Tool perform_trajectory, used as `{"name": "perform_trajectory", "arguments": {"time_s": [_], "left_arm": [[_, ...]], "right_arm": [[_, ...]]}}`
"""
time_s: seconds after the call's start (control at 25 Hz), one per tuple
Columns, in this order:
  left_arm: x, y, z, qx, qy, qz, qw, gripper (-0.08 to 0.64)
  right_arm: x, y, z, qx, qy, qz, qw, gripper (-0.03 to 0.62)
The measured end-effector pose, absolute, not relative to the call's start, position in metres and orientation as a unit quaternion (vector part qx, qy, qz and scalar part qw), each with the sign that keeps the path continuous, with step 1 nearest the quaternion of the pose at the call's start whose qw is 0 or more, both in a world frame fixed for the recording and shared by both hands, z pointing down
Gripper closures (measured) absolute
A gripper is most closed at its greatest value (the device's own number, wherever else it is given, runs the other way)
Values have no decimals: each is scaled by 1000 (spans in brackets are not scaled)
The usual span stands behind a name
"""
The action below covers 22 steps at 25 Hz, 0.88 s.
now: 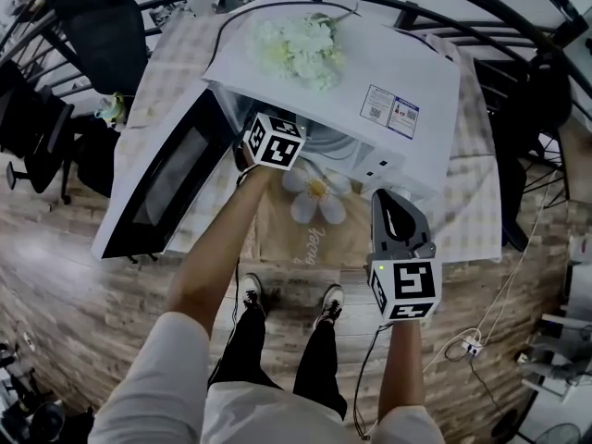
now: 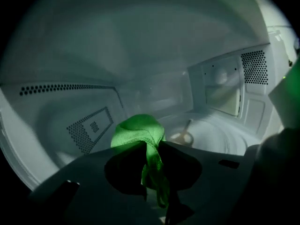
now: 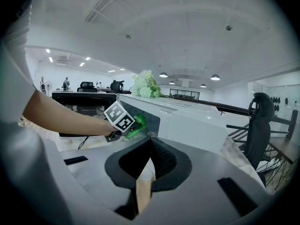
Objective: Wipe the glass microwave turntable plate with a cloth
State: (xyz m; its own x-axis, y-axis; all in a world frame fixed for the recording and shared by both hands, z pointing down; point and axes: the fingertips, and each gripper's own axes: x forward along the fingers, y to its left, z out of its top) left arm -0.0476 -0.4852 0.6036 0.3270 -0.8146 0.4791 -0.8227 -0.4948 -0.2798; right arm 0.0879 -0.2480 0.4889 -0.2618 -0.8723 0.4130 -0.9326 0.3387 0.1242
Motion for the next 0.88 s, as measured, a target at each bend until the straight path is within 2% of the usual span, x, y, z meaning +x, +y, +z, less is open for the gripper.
{"name": "perform_trajectory", "arguments": {"time_s": [0.48,0.88], "left_arm": [[21,-434,613,878,-378,293,17,476],[75,-376,605,936,-235,237,114,476]], "right_arm": [[78,-234,495,567,-792,78,212,578],[71,-233,492,567,-792,80,212,578]]}}
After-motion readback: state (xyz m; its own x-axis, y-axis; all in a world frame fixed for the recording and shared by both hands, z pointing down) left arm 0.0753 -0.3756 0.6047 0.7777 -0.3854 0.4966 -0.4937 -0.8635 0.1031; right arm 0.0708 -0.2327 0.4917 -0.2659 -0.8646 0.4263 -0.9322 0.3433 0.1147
